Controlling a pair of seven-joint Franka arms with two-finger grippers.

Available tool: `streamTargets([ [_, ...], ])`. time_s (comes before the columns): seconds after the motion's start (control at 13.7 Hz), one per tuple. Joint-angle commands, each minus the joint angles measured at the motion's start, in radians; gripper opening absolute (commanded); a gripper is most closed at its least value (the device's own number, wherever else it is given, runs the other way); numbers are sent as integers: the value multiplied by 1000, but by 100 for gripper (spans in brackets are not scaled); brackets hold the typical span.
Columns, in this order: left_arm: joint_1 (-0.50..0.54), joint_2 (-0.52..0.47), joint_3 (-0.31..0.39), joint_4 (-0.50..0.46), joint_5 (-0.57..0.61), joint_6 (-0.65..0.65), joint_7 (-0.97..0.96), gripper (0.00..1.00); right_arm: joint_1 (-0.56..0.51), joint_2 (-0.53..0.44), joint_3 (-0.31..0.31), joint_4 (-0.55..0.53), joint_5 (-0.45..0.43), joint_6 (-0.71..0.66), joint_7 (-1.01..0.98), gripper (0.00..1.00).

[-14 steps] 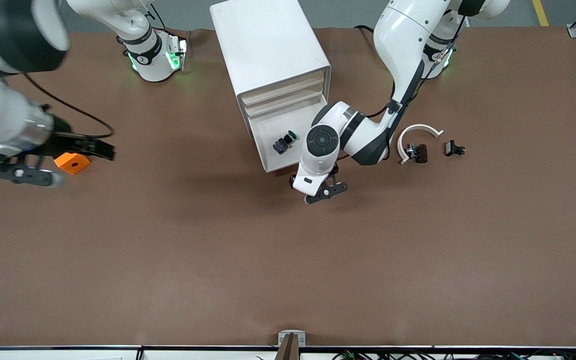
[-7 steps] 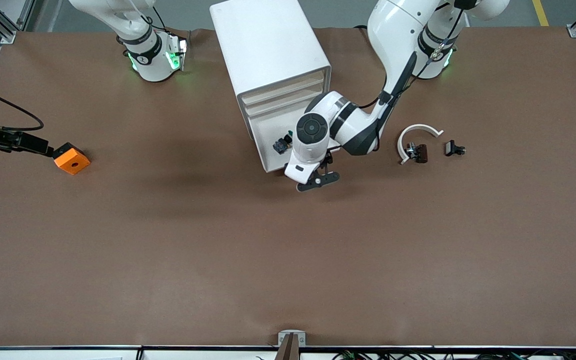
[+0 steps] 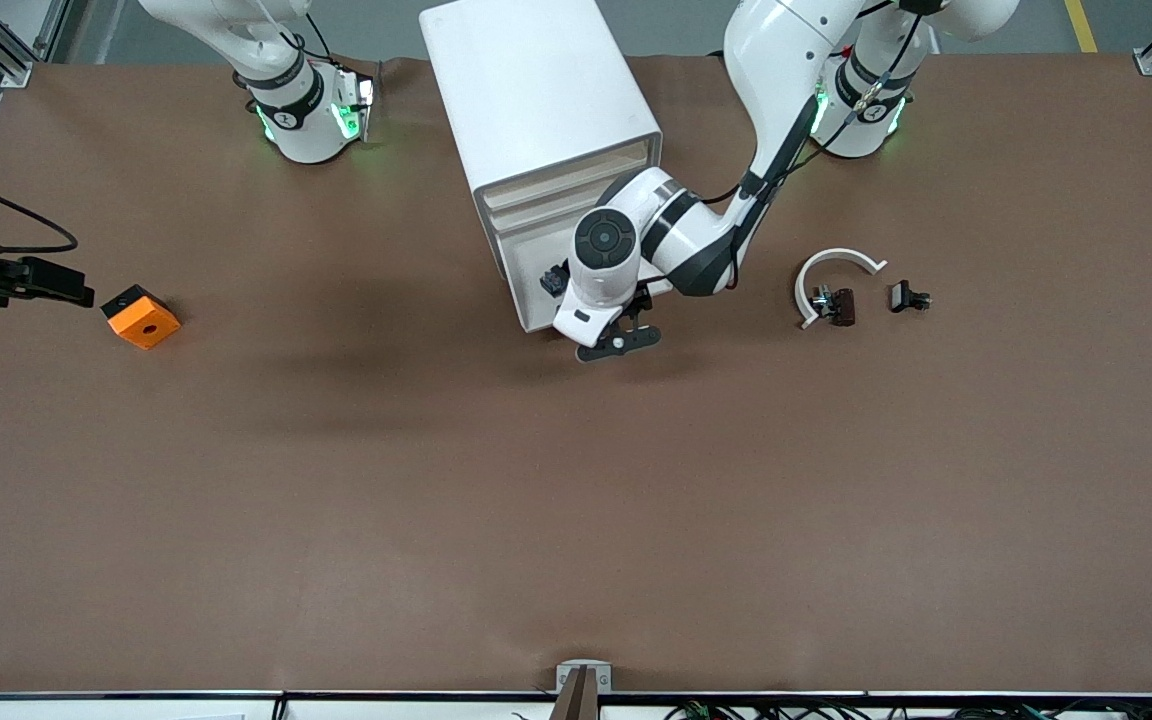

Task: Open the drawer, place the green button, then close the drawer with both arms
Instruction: 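Push the drawer closed with the left gripper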

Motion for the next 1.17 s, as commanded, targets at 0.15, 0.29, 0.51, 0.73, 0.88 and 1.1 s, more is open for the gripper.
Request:
streamTargets([
  [0.15, 1, -34, -67, -47, -44, -1, -73, 100, -26, -6, 19, -6, 1, -4, -17, 100],
  [0.29, 1, -34, -105, -53, -46, -1, -116, 100, -26, -6, 19, -6, 2, -3, -17, 100],
  [0.51, 4, -32, -148, -53, -57, -48, -150, 100, -29, -6, 19, -6, 2, -4, -17, 100],
  [0.73, 8, -29, -156, -53, -228, -64, -143, 100, -34, -5, 20, 5, -7, -12, -3, 100],
  [0.88, 8, -25, -156, -52, -294, -65, -143, 100, -46, 3, 19, 17, -1, -12, -9, 100],
  [1.1, 8, -14, -156, -53, -319, -82, -143, 100, -52, 2, 17, 31, 7, -13, -9, 100],
])
